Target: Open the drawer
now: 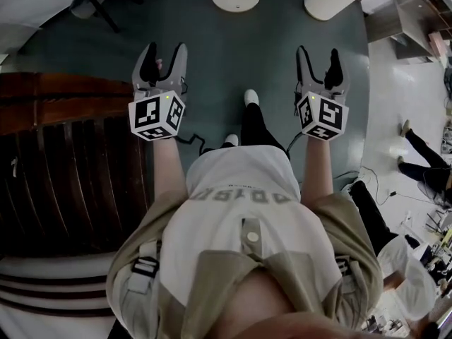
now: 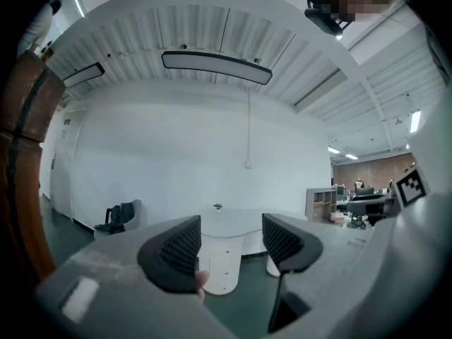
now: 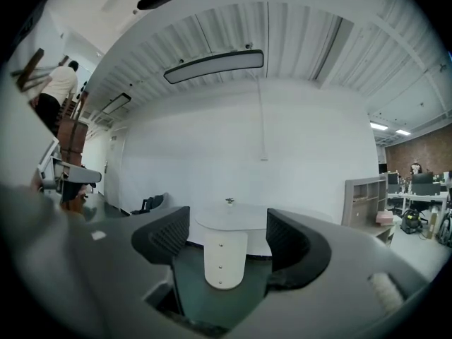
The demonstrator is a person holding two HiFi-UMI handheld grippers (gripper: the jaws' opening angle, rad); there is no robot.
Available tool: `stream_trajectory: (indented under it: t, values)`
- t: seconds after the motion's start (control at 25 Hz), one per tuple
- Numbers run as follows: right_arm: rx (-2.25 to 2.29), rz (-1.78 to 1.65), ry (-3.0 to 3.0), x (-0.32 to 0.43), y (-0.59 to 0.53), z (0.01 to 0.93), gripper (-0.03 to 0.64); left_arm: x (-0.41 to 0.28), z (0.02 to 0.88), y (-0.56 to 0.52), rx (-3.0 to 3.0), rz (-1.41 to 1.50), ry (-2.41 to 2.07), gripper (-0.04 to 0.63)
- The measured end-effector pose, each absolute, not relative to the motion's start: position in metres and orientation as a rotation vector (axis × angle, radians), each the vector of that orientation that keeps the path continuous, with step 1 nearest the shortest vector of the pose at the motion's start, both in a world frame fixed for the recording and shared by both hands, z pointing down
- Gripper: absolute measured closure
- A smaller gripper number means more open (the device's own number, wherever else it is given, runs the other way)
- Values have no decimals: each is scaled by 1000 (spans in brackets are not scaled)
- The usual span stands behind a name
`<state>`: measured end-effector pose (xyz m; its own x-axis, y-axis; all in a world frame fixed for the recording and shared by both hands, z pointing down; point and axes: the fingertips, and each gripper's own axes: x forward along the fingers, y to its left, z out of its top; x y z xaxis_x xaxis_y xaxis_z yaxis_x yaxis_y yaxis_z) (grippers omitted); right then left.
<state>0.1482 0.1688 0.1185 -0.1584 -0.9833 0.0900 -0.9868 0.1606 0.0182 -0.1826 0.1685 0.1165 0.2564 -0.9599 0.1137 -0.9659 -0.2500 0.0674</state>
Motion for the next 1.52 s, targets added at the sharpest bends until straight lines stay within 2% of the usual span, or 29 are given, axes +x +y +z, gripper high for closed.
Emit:
stream_trajectory:
  t: [0.8,1.52]
  values:
    - [1847,-17,-2471,201,-49,92,275,-84,75,-26,2406,31,-1949,310]
    - [1838,36,-2451,172,-117,150,275,-107,128,-86,2327,136,-1940,310]
